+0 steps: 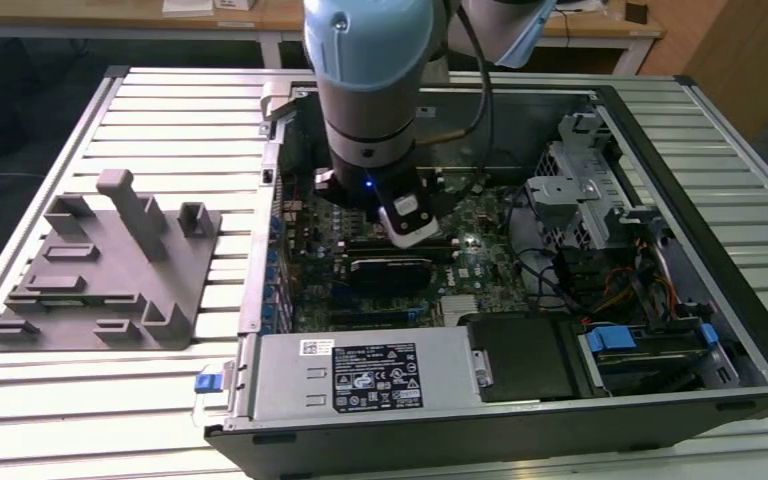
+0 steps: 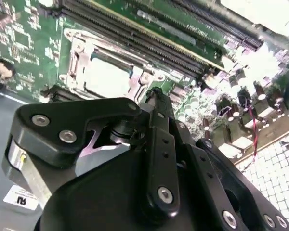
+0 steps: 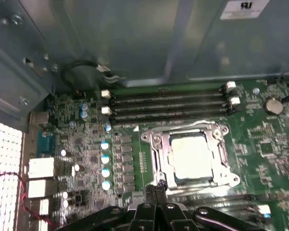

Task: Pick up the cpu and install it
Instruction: 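Install the second cpu locking lever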

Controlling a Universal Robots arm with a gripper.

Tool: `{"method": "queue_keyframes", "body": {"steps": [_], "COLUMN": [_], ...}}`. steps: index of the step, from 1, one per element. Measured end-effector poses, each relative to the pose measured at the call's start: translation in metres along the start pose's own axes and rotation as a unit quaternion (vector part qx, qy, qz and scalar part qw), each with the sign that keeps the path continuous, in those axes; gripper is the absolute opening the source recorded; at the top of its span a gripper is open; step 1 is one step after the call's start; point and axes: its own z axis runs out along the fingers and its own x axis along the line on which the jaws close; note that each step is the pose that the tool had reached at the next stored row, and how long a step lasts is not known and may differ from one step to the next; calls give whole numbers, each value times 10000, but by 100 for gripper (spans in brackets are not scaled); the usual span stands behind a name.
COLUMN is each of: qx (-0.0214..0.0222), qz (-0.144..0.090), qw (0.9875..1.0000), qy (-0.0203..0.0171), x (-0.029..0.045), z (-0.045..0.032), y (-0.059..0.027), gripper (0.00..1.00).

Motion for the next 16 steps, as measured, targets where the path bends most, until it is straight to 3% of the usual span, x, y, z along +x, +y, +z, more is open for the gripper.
{"method": "queue_keyframes", "body": {"steps": [3, 5, 11, 16], "qx": [204, 290, 474, 559], "qz": [-2, -5, -14, -21], "qw": [9998, 9996, 9989, 9984], "qy": [-22, -31, -49, -57], "x": [-36, -67, -149, -204], "z": [-3, 1, 28, 63], "y": [12, 24, 100, 205], "gripper": [11, 11, 11, 11]}}
